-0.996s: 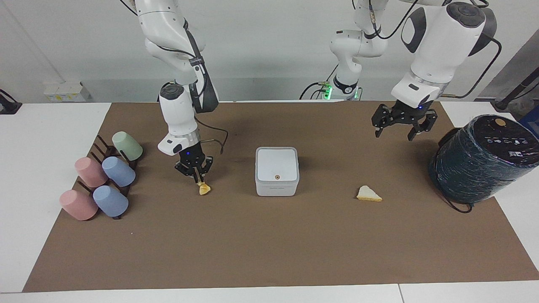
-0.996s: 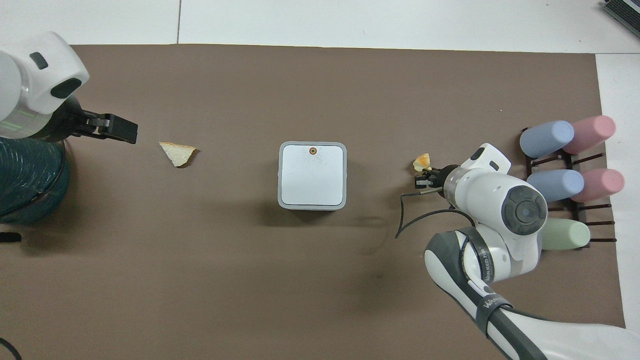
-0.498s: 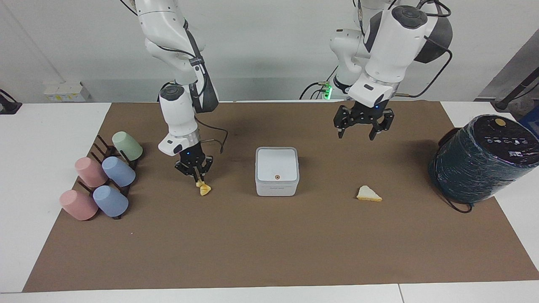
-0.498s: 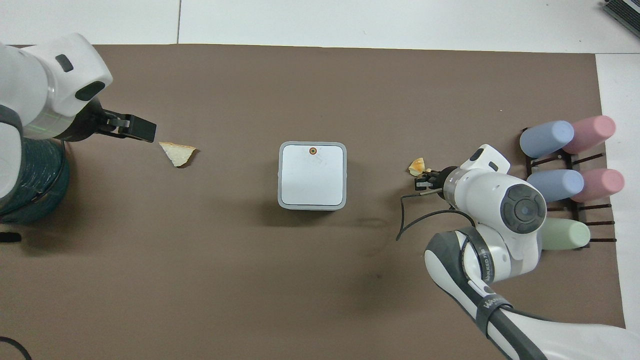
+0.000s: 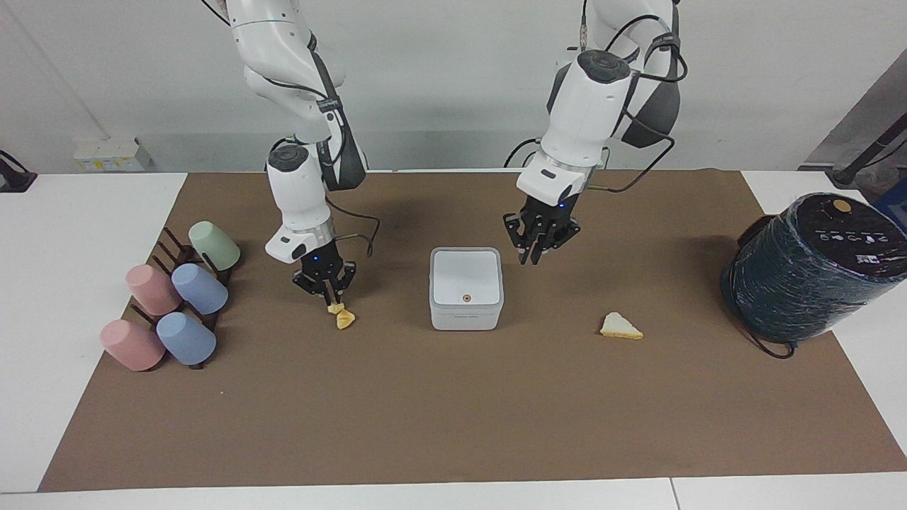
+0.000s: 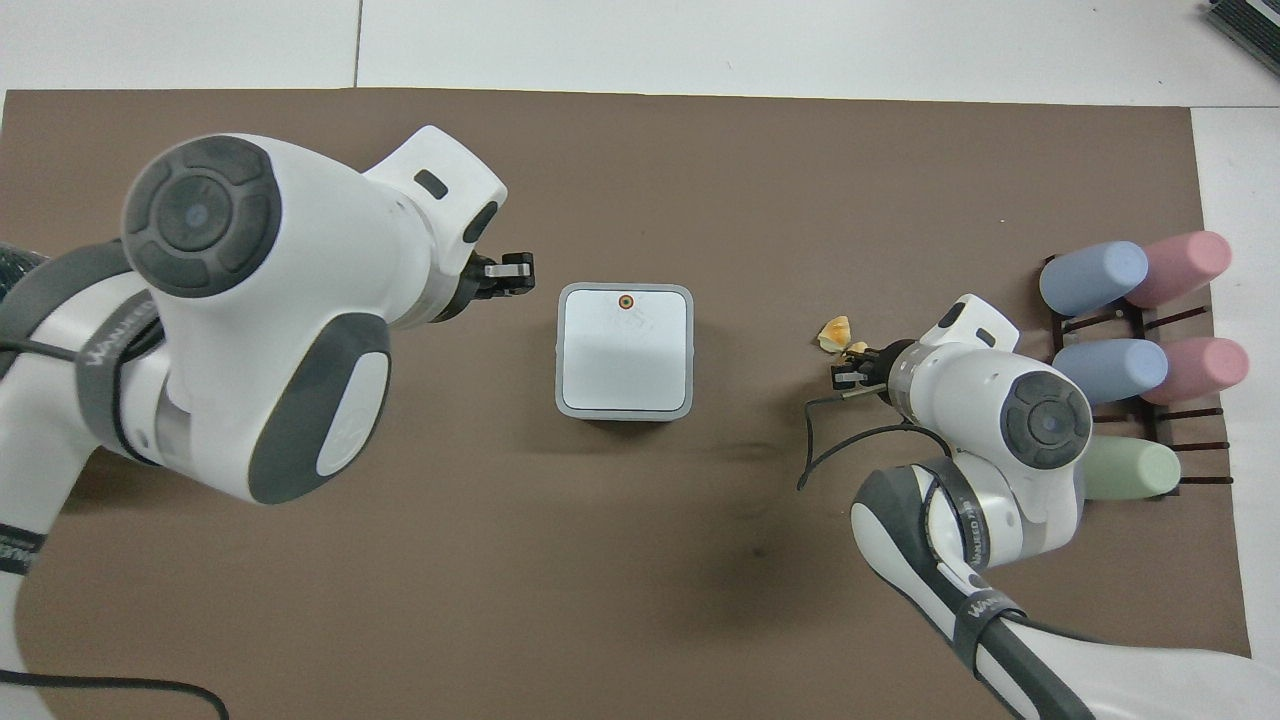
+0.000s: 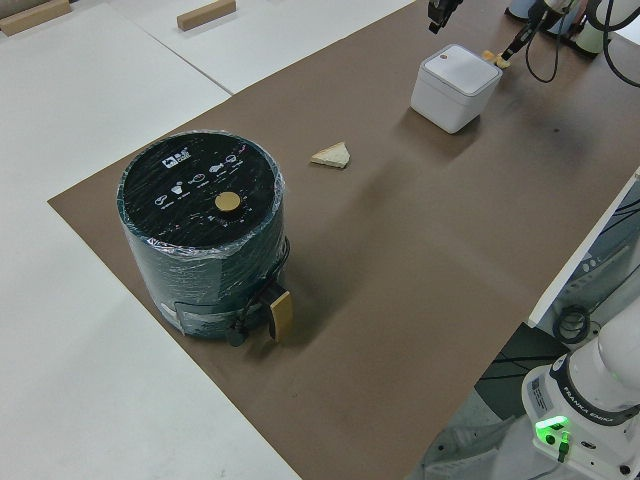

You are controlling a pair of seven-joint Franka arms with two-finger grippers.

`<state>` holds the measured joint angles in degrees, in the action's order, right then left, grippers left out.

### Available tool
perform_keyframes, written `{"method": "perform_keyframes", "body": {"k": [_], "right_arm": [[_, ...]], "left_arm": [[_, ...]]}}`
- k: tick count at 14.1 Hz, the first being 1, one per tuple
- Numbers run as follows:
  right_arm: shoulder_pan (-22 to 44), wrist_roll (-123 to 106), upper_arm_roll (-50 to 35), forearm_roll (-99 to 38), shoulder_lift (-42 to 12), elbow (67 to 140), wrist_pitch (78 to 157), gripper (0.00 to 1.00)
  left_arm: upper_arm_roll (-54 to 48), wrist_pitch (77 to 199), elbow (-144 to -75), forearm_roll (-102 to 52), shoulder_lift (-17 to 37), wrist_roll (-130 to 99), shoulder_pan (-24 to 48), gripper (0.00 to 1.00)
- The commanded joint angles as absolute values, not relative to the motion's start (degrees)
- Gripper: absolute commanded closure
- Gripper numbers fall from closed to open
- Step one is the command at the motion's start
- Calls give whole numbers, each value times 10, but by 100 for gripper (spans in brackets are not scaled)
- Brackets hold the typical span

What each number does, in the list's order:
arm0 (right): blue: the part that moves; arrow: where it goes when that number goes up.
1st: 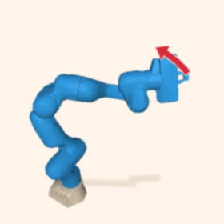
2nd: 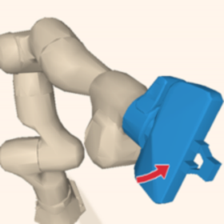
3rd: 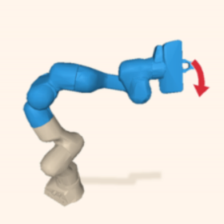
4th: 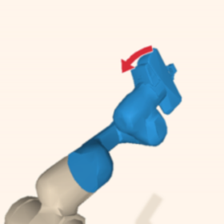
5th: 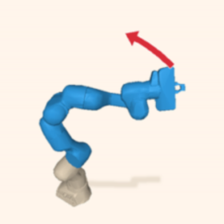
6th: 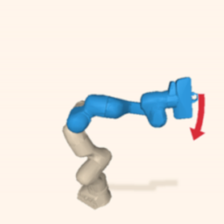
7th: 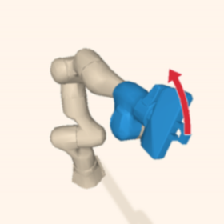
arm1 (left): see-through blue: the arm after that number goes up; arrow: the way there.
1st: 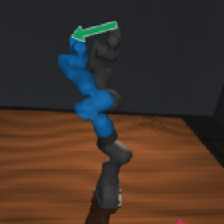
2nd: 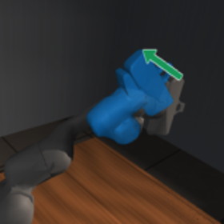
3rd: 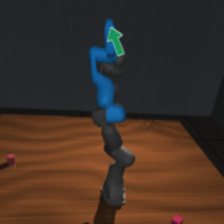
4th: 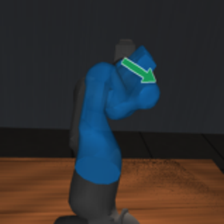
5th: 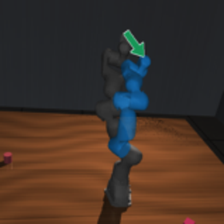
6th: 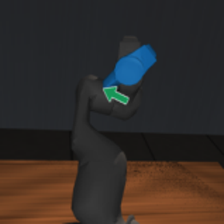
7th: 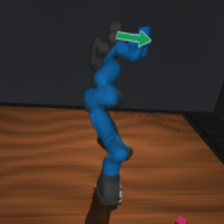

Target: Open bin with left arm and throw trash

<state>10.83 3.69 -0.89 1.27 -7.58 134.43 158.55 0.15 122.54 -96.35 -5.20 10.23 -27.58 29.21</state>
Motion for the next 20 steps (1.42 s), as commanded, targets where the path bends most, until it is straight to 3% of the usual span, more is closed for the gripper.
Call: {"method": "perform_keyframes", "body": {"k": [1,9,14,20], "right_arm": [[103,14,-11,4,-60,1363,1589,100],[103,34,-11,4,-49,1328,1562,100],[112,73,-12,4,17,1271,1430,100],[108,87,-17,4,25,1181,1278,100]], "left_arm": [[11,1274,-972,-78,108,-291,305,100],[10,1377,-981,-105,165,-314,337,100],[11,1402,-982,-105,204,-323,348,100],[11,1405,-1000,-105,215,-323,362,100]]}}
